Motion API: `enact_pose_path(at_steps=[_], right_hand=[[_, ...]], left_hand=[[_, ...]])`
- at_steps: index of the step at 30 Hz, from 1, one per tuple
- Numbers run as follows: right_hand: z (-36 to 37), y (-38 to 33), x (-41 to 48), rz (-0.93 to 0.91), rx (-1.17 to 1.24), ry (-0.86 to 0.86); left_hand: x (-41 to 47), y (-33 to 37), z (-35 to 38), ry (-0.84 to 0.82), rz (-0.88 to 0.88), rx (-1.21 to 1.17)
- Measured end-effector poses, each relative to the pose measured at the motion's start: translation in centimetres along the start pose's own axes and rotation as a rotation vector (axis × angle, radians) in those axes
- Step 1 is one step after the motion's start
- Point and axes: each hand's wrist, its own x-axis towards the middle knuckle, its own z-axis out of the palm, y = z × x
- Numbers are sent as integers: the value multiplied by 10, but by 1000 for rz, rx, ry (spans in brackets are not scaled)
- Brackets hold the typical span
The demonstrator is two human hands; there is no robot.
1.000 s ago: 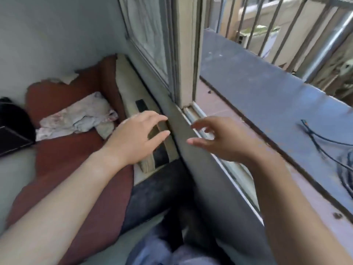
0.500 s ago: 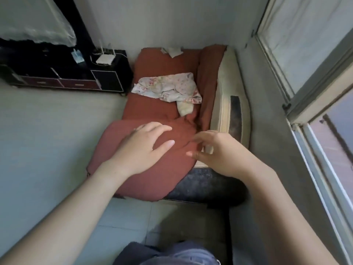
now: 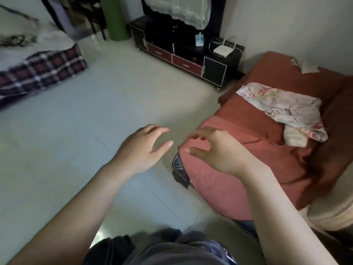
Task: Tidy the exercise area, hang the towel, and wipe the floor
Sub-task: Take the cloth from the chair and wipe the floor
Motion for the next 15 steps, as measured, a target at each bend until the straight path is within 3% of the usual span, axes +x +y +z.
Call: enact_pose_path(at_steps=[8,15], right_hand=[[62,-54,101,-158,41,-203],[94,-80,196,-244,48,-320]], left_hand=[[-28,-96,-32,105,-282,-72],[-3,-161,-59,150,-417,-52]])
